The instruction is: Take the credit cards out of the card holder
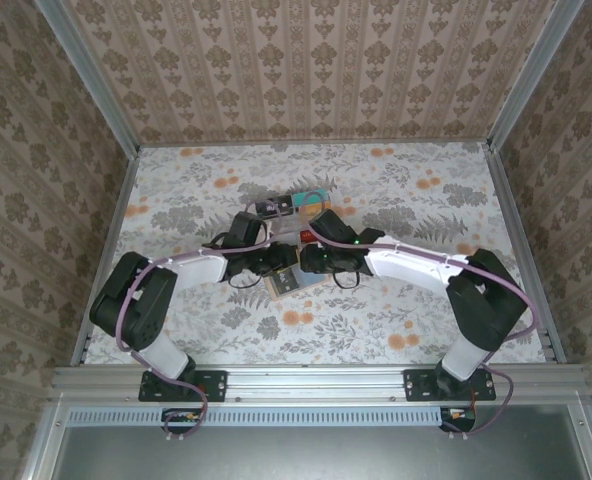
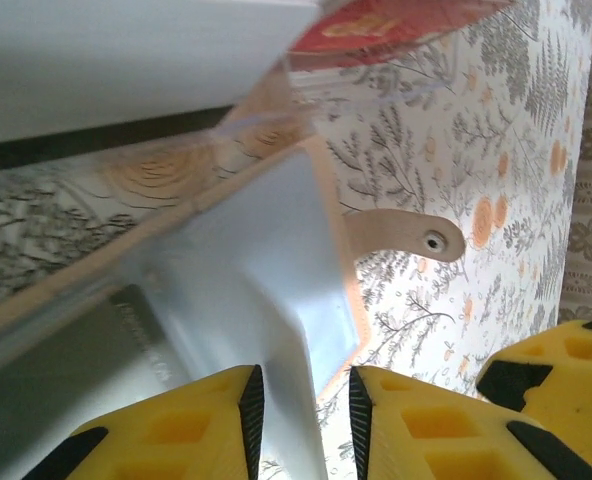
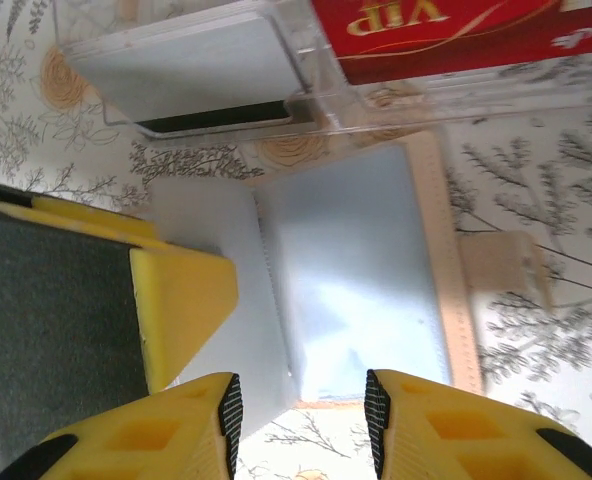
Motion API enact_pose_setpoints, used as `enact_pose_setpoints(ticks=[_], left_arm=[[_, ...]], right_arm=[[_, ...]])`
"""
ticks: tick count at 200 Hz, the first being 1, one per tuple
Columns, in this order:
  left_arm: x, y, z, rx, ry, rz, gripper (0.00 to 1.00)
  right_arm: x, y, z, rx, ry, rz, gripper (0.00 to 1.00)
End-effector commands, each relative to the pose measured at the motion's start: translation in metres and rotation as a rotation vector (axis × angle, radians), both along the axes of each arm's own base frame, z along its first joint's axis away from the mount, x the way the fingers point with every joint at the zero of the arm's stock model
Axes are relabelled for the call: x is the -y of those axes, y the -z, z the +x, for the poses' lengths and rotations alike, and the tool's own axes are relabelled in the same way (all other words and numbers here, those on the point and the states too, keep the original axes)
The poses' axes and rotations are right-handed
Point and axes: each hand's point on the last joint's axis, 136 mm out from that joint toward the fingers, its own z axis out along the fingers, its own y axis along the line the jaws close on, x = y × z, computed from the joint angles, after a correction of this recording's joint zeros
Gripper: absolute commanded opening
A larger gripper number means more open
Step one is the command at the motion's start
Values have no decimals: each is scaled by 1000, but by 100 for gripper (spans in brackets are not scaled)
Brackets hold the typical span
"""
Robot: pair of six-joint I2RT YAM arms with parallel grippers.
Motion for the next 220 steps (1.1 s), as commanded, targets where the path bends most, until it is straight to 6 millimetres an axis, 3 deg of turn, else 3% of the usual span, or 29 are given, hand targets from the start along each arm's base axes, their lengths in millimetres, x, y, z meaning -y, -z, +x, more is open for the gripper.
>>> enact_pose_setpoints(ticks=[1,47,84,113,161,188,220], left_arm=[[18,-25,8,68,26,-46,34],[31,-13,12,55,40,-6,38],[19,-11,14,66,24,59,39],[-8,-20,16,91,-33,109,40],[-77,-25,12,105,-196,216,41],[-105,-27,6,108,-264,237,42],[-118,-27,1,111,-291,255,43]], right_arm=[[20,-12,10,73,98,-3,42],[31,-20,8,106,126,9,42],[23,-19,6,98,83,22,42],[-1,-14,1,65,-17,42,42],[-44,9,-8,-63,-156,78,43],[-50,27,-5,-124,-163,39,44],[-54,45,-7,-176,-182,-30,44]])
